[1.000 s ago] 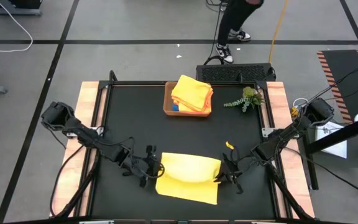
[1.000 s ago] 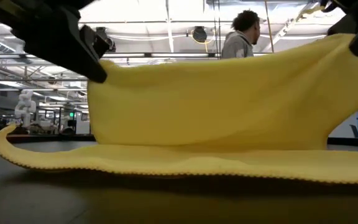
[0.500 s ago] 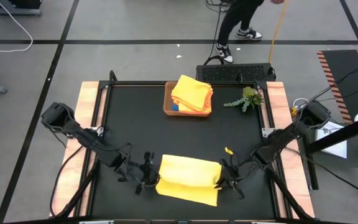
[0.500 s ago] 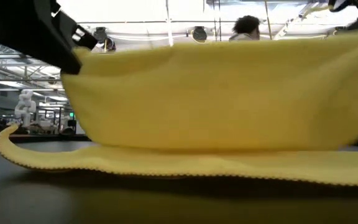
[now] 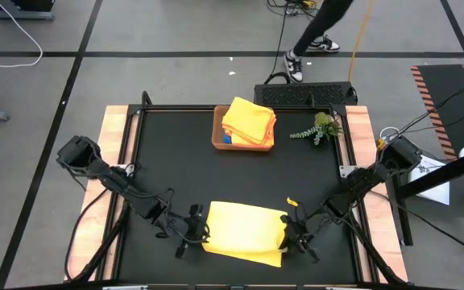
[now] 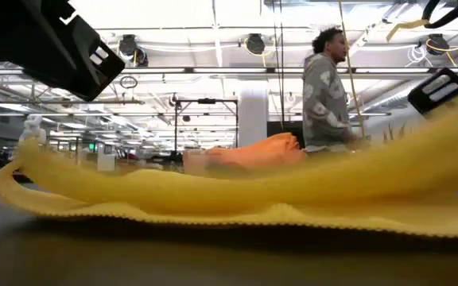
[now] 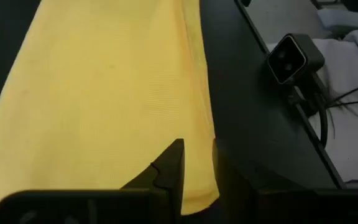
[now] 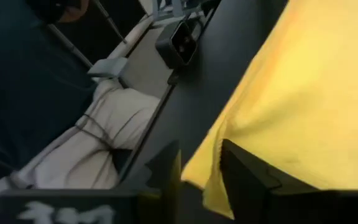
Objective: Fold microfiber towels
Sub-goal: Fold the yellow microfiber towel
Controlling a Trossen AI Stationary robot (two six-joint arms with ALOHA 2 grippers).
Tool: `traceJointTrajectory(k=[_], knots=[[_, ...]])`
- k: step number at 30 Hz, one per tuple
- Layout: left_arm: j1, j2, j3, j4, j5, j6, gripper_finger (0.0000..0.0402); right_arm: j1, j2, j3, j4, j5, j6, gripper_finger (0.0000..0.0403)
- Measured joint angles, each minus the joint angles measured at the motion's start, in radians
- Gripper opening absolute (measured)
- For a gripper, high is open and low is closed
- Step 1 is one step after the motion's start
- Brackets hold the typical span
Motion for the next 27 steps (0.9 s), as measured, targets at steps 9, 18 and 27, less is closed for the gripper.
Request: traceJointTrajectory(k=[9,18,27], knots=[[0.011,0.0,0.0,0.003,0.024,-0.013,0.0103,0.003,0.0,0.0,-0.011,-0.052,0.037,0.0164],[0.066,0.0,0.0,0.002,0.014,0.008,0.0102,0.002,-0.006,0.0,-0.066,-0.068,0.074,0.0166],[0.13,0.0,0.0,0.009,-0.045,0.049,0.0102,-0.069,-0.034,0.0,-0.201,0.199,0.056,0.0164]])
